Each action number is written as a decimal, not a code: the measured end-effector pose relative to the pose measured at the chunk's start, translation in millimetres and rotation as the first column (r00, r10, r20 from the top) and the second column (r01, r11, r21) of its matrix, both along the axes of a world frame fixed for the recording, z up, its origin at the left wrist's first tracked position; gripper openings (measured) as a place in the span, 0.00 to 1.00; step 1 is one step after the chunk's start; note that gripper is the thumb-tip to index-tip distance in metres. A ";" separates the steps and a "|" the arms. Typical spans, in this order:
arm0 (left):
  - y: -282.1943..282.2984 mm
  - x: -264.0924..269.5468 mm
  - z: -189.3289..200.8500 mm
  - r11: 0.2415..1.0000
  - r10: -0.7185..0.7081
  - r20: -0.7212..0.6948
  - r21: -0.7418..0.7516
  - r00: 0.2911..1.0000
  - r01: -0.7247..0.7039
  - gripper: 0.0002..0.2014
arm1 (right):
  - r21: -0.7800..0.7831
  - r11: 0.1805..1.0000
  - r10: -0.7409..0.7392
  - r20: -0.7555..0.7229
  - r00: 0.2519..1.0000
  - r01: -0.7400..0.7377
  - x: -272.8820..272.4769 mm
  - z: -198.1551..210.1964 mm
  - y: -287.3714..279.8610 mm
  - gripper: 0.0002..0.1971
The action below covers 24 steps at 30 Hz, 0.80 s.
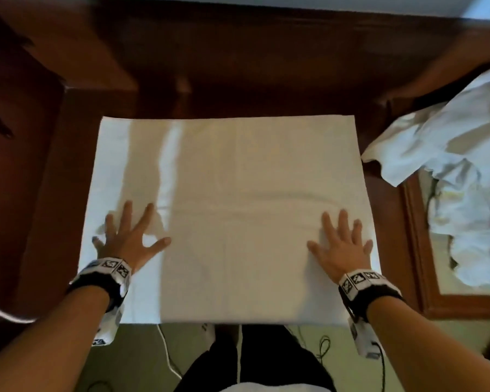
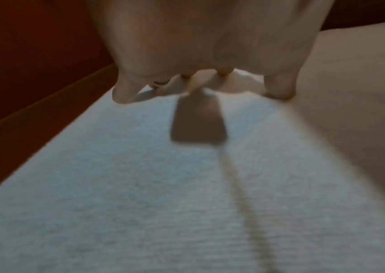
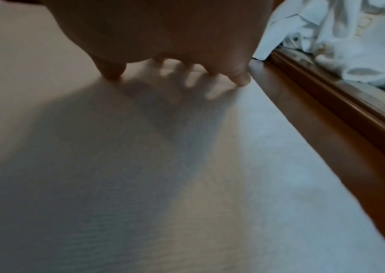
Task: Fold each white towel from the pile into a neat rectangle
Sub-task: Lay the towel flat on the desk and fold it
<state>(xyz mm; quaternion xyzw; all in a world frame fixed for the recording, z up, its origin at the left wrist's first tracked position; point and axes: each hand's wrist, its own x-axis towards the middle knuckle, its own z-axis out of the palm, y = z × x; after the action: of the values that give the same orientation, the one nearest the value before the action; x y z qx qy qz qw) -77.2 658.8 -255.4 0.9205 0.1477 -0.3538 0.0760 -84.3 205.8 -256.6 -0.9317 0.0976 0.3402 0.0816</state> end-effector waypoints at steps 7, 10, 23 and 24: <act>19.1 67.2 -5.4 0.999 -0.036 0.048 -0.002 0.998 0.036 0.52 | -0.021 0.999 0.034 0.039 0.999 -0.033 42.3 -6.4 8.0 0.40; 30.8 111.1 -3.5 0.994 -0.041 0.098 -0.097 0.994 0.050 0.57 | 0.001 1.000 -0.003 0.072 0.997 0.003 88.6 -6.9 11.4 0.40; 0.7 -16.3 -10.0 0.994 -0.113 0.036 0.014 0.993 0.113 0.45 | -0.018 0.992 0.126 -0.005 0.992 -0.126 -5.5 -2.4 6.3 0.36; 1.4 -1.8 -10.3 0.993 -0.116 0.044 0.024 0.992 0.115 0.45 | -0.016 0.993 0.119 0.018 0.993 -0.119 10.1 -4.9 6.5 0.36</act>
<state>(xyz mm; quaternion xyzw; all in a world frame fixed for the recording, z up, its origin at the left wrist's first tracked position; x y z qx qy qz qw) -79.0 660.2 -265.7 0.9360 0.0961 -0.3351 0.0488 -74.1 212.3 -261.5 -0.9396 0.0434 0.3351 0.0552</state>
